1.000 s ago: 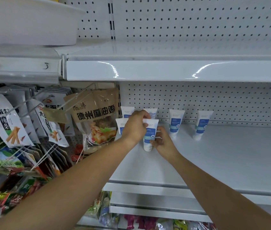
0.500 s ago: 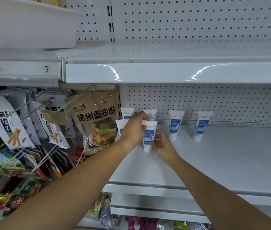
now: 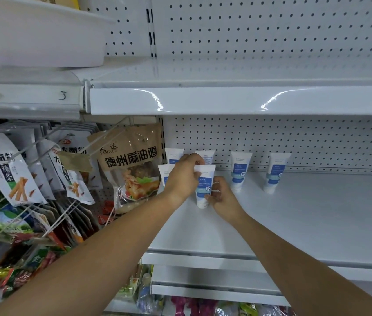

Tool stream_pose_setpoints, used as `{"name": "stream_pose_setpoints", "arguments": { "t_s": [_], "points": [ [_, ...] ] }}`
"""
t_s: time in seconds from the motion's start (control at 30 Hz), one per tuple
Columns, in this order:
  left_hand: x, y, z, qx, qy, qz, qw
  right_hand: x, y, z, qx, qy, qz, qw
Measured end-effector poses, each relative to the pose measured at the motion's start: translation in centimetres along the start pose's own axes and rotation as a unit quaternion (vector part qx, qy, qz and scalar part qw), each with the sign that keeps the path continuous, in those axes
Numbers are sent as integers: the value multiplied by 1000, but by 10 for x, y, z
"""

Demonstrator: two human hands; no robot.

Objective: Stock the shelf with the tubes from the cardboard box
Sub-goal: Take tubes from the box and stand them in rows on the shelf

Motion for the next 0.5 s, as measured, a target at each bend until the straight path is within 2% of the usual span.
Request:
{"name": "stream_pose_setpoints", "arguments": {
  "t_s": [0.2, 0.4, 0.5],
  "points": [
    [12, 3, -13, 9, -34, 36, 999, -17, 3, -19, 16, 46, 1, 999],
    [29, 2, -47, 30, -84, 77, 993, -63, 2, -72, 6, 209, -41, 977],
    [33, -4, -64, 11, -149, 92, 984, -105, 2, -98, 4, 313, -111, 943]
  ]
}}
Point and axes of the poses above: each hand's wrist, its own y-axis away from the middle knuckle, its own z-axis out of the palm, x = y × z, the point moved 7 cm from there along -y, towards the middle knuckle, and after that the axes turned 7 degrees about x, right-handed, at the moved point
